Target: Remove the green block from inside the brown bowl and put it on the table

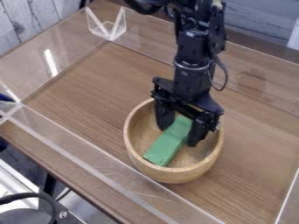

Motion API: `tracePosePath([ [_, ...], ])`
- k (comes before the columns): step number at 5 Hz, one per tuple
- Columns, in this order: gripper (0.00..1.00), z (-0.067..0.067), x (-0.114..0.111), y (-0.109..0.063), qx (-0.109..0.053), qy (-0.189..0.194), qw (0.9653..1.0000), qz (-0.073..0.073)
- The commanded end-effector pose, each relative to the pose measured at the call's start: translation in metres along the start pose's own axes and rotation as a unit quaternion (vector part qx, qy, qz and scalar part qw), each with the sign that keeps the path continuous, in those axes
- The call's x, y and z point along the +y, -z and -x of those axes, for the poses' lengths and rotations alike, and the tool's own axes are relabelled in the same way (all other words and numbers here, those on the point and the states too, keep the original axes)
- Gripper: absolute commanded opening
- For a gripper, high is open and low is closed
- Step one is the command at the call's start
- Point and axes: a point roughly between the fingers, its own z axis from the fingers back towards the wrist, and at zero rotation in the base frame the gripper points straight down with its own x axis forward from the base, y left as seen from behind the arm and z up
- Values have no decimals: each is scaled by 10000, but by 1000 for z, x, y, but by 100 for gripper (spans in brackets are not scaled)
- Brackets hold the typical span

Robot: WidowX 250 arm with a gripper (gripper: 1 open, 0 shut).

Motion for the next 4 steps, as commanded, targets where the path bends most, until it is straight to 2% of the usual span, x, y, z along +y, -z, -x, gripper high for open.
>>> tracePosePath([
  [1, 100, -6, -1, -10, -256, 38, 9997, 25],
  [4, 100, -6, -2, -13, -386, 41, 9992, 82],
])
